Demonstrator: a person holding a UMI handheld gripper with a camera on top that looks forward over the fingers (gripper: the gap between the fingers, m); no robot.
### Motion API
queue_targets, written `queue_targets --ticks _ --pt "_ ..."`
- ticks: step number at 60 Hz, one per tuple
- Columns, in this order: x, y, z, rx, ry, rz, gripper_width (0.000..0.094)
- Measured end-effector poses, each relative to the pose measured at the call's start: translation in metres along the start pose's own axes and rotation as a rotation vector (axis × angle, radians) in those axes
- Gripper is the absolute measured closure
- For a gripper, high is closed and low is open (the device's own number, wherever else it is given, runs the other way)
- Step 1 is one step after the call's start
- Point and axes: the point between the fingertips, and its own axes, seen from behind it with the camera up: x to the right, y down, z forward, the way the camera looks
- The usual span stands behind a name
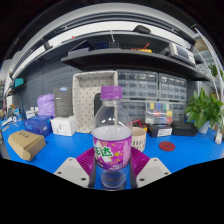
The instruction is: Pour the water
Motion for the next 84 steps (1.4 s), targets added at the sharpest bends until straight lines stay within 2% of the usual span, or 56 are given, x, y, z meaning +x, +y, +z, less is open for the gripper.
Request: queue_targets --ticks 8,16,27,35,54,72,84 --pt "0.004 -0.002 0.003 0.023 0.006 0.008 0.0561" --pt "-0.004 0.000 0.005 -0.015 0.018 -0.057 0.0564" --pt "-0.050 -0.011 0.024 -0.056 -0.069 0.035 0.0564" --pt "-0.085 -0.035 0.061 -0.083 -0.138 0.313 0.0563" --pt "-0.063 -0.092 0.136 -0.063 -0.130 1.202 0.0564" --pt "-0.051 -0.094 0.170 -0.109 -0.151 1.698 0.0564" --pt "-0.045 -0.080 0.176 -0.125 -0.114 1.923 0.0566"
